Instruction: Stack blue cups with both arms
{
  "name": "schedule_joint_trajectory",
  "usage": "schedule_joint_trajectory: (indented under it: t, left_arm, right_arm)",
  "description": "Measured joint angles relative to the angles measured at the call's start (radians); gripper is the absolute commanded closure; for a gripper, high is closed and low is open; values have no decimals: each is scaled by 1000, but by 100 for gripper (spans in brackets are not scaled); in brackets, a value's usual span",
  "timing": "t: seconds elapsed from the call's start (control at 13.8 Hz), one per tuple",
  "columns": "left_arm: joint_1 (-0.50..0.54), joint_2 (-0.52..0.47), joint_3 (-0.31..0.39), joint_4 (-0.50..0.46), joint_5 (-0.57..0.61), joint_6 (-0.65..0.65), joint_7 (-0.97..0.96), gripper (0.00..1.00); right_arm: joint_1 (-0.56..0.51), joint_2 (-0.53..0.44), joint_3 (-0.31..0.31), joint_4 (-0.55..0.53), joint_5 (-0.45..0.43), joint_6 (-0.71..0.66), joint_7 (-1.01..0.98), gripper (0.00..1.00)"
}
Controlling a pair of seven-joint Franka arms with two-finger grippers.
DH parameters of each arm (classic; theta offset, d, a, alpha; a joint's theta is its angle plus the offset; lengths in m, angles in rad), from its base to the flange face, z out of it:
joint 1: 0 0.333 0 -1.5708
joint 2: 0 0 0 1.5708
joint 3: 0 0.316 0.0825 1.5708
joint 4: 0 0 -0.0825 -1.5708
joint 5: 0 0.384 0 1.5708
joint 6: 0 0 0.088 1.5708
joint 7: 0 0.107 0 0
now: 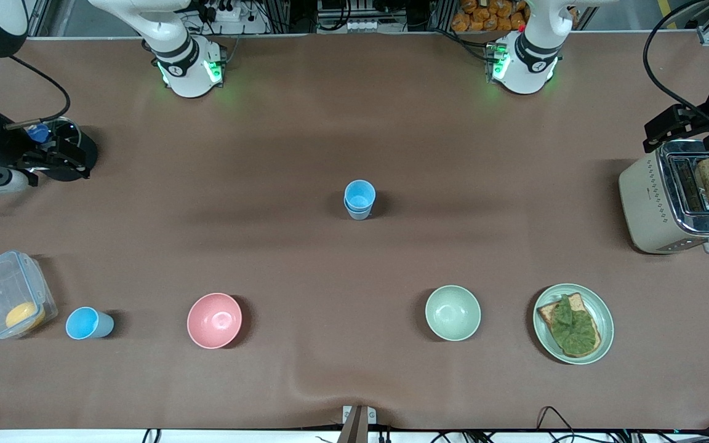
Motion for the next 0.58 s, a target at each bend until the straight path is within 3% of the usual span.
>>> schedule_joint_trajectory:
  t: [0.58]
  left_arm:
    - [-1,6,-1,0,-4,0,0,0]
  right_arm:
    - [0,0,0,0,0,-1,0,0]
